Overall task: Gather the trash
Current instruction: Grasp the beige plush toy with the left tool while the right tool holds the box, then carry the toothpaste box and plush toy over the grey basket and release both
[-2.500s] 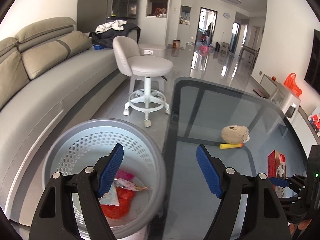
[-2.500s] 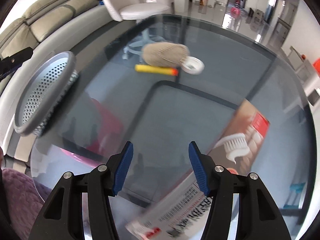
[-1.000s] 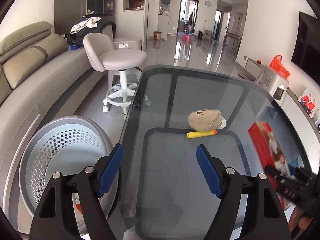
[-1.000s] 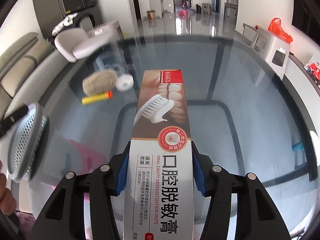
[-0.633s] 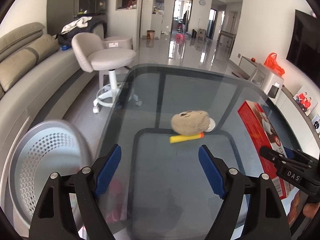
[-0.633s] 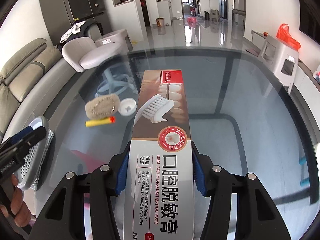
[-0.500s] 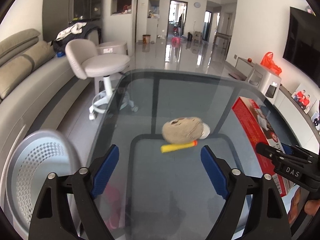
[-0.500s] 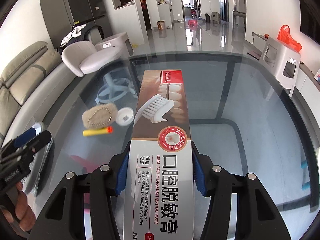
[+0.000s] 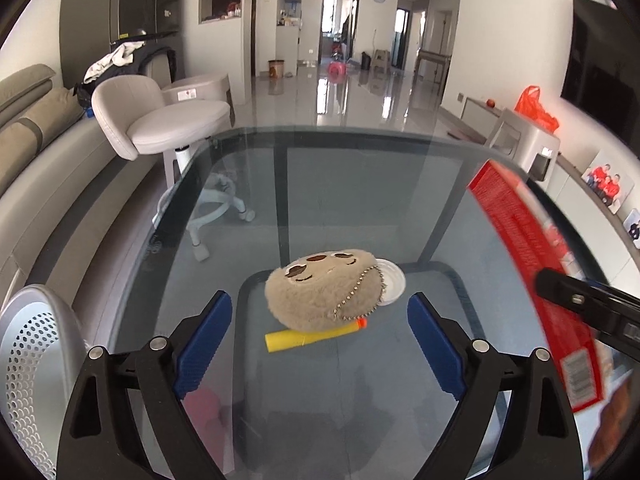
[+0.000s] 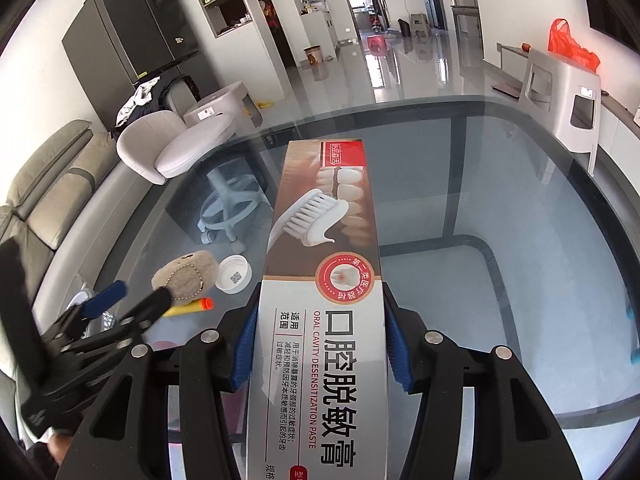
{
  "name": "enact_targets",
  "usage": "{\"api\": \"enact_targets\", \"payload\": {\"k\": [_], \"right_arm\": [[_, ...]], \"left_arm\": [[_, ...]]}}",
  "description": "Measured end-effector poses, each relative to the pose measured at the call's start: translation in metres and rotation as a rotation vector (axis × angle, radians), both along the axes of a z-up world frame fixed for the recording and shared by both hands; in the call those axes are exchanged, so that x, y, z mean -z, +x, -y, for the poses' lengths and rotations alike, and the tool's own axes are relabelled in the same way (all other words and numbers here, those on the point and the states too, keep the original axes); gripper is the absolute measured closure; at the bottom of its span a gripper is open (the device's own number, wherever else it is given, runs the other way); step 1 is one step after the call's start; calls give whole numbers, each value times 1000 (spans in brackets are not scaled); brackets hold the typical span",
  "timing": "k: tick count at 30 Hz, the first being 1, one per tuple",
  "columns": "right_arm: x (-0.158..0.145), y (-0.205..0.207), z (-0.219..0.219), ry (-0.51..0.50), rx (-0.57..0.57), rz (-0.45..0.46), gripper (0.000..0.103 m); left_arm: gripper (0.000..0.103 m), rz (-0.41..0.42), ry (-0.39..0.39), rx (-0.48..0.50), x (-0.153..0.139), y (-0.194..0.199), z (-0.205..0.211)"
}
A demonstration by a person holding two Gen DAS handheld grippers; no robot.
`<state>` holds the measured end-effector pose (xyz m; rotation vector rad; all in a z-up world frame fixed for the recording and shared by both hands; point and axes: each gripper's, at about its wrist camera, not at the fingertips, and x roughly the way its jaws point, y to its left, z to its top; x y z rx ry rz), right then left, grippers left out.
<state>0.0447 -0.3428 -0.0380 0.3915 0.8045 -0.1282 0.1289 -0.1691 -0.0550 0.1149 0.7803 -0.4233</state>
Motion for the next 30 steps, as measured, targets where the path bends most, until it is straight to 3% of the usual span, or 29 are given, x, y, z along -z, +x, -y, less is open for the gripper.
{"api": "enact_targets", "payload": {"k": [5,7,9,13,25,30], "right_arm": [[-4,0,-5,0,-29,9,51],[-3,0,-9,-8,-42,5,51],[-1,2,-12,-14,-50,-5,51],[1,5,-13,-16,-53,-18,51],[-7,0,-25,-24,-62,12,51],[-20,-4,-42,-27,-90,48,51]], "left_arm": [[16,-36,12,-31,11,16,8],[23,-39,11,-39,13,20,9],[37,-50,3,-36,14,23,9],[46,-46,0,-26,11,20,9],[48,30,-84,-31,-35,-7,-25],[48,92,-72,-74,-56,-27,-56]]}}
